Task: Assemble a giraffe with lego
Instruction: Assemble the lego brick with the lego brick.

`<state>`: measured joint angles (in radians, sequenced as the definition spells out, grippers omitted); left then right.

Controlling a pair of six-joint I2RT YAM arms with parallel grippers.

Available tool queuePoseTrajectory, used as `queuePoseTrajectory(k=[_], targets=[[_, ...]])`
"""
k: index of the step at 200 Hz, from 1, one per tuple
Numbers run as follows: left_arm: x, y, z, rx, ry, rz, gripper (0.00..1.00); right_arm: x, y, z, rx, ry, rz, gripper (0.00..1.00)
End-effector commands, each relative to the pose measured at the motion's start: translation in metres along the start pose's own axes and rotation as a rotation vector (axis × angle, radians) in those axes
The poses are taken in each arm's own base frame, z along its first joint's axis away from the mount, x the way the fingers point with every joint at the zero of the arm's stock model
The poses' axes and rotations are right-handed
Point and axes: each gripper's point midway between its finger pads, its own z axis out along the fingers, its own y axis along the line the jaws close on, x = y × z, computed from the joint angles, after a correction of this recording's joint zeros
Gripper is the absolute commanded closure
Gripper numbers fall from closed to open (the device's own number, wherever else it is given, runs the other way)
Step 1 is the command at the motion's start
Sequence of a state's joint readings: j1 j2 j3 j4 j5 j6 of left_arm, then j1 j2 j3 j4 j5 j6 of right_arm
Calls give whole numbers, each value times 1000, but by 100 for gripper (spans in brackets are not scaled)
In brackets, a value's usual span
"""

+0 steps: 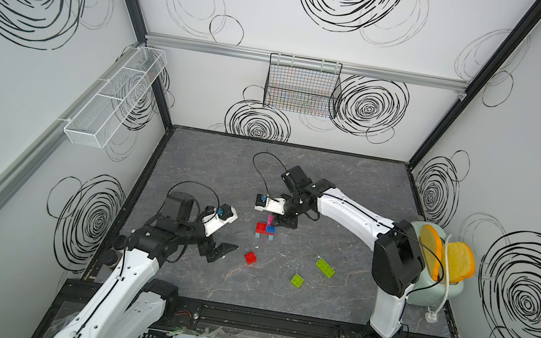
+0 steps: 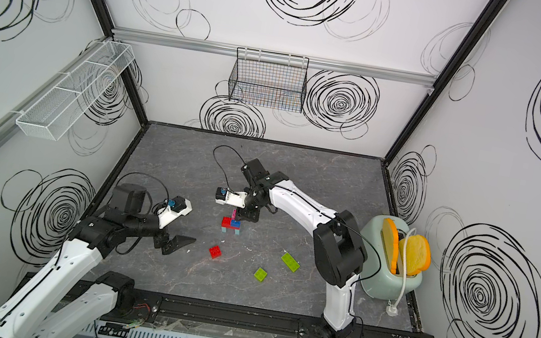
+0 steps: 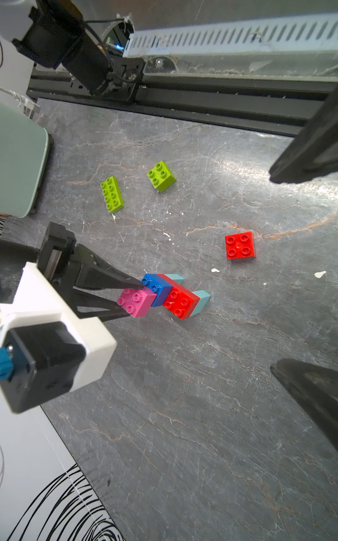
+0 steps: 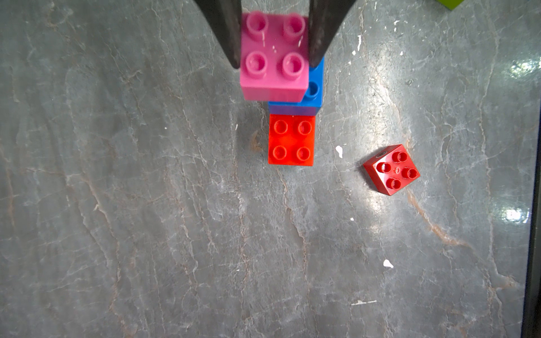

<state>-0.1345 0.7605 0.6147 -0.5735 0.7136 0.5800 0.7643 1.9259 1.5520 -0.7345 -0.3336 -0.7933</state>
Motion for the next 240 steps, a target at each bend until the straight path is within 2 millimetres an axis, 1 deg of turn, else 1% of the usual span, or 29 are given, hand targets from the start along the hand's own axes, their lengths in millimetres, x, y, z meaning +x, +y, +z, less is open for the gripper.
queuePoseTrajectory(k=[1,27,55,71,103,131,176,240], targets=[[-2,1,0,0,-21,18,2,-7,8,-17,-2,-13,1,80],[-2,3,1,-4,-21,10,2,-14,10,-27,-1,-38,4,80],[-3,2,0,0,-25,12,2,-11,14,-26,-6,-27,4,80],[-3,3,0,-7,-22,11,2,-9,19,-23,-16,-24,1,80],[-4,3,0,-5,-27,12,2,-6,21,-15,-22,-13,1,80],[-3,2,0,-1,-25,15,2,0,15,-7,-11,10,6,80],[-2,2,0,-2,-24,15,2,7,15,7,-30,36,20,80],[-2,2,0,-4,-23,16,2,14,18,17,-51,56,34,80]])
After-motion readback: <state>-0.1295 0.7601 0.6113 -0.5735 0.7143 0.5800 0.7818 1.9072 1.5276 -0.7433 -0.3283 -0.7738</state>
